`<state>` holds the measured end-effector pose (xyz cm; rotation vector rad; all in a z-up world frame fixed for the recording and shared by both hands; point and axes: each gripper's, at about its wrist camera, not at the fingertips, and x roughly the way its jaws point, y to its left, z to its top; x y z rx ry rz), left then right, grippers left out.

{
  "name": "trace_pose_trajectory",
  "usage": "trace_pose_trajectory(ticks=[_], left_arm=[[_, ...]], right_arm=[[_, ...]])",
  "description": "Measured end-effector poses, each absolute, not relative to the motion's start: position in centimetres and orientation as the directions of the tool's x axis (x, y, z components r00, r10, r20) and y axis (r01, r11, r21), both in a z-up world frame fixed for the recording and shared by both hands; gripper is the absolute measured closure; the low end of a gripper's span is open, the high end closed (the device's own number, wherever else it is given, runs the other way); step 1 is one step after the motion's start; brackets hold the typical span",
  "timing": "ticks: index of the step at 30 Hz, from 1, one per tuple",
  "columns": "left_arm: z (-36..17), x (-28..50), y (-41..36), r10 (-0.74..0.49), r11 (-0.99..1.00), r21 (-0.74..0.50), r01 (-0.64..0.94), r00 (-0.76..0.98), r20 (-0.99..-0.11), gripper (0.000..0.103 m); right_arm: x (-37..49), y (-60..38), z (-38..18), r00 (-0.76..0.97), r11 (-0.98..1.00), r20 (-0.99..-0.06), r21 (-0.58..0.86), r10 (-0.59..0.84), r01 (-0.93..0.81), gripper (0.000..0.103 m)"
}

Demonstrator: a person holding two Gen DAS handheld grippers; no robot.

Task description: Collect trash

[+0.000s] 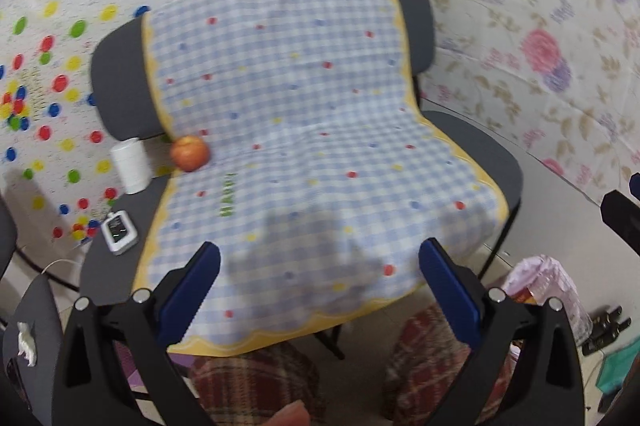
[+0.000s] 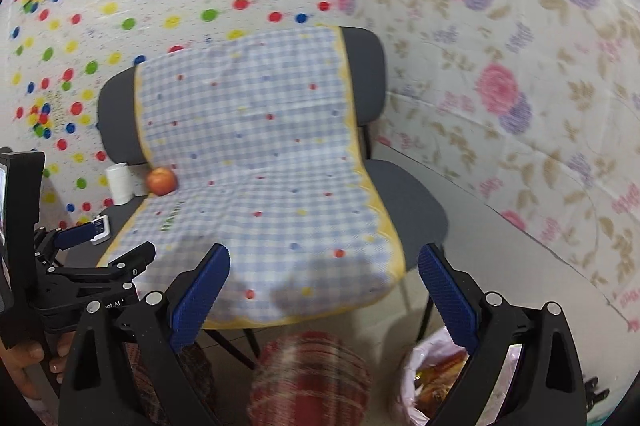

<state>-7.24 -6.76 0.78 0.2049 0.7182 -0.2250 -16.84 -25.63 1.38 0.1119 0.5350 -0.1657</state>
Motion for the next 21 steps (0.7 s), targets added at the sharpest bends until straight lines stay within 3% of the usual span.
trace_pose_trajectory(ticks=[12,21], left_arm=[[4.1,-8.1,-0.5,0.006,0.983,0.150,0.109,0.787,-0.616,0.006],[3.4,-7.4,0.6,-0.005,0.987,0.120,0.106,0.770,-0.638,0.006]], right_arm=[[-14.2,-21.2,2.9,0.853,0.996,-0.520,0.043,-0.040,0.073,0.009],[-13.4,-20.8,2.0,0.836,0.996,-0.546,0.028,-0.053,0.081,0.009]])
